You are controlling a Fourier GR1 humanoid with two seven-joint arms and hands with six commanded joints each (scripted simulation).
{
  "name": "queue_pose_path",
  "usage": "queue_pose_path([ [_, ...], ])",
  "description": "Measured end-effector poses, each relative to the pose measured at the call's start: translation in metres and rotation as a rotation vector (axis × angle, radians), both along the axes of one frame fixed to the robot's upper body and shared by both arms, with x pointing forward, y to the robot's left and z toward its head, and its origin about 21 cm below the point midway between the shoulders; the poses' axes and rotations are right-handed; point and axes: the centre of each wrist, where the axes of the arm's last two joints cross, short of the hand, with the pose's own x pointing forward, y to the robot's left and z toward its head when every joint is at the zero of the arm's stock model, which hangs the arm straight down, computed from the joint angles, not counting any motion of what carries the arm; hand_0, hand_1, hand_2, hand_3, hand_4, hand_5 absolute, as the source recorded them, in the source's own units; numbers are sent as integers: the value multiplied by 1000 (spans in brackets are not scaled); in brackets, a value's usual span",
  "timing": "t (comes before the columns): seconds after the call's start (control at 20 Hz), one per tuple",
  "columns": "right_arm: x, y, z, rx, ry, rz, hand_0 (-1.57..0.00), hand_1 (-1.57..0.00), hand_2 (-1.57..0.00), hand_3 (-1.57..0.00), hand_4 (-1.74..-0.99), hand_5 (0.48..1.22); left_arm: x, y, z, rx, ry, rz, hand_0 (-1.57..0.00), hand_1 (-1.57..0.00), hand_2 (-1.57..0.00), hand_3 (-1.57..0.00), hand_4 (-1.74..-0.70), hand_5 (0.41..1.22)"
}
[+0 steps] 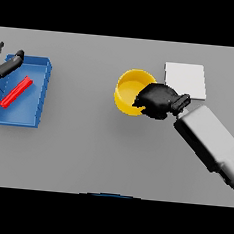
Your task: Pick up the red beaker and tilt it to pour out 1 green nut into yellow bowl. Pick up the yellow bowl and place it on the metallic measuring scale.
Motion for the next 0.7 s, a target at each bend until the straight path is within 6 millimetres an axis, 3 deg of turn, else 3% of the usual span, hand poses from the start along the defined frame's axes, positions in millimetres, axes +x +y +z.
queue_pose_path([
  [0.1,3,-15,8,-7,-49,-57,-1567,-1567,-1478,-1170,-1740,1220,1,-3,1,8,2,-4,1,1,1,1,-714,686],
  [0.35,6,-26,15,-7,-85,-99,-1565,-1570,-1513,-1155,-1741,1220,-4,-5,-3,9,0,-8,1,1,1,1,-723,698],
  [0.5,20,-43,26,0,-140,-141,-1568,-1570,-1536,-1153,-1741,1221,-5,-4,4,6,-9,-8,1,1,1,1,-729,715],
  [0.7,34,-59,19,20,-150,-230,-1570,-1571,-1537,-1150,-1741,1221,-8,-4,2,14,8,14,1,1,1,1,-731,724],
])
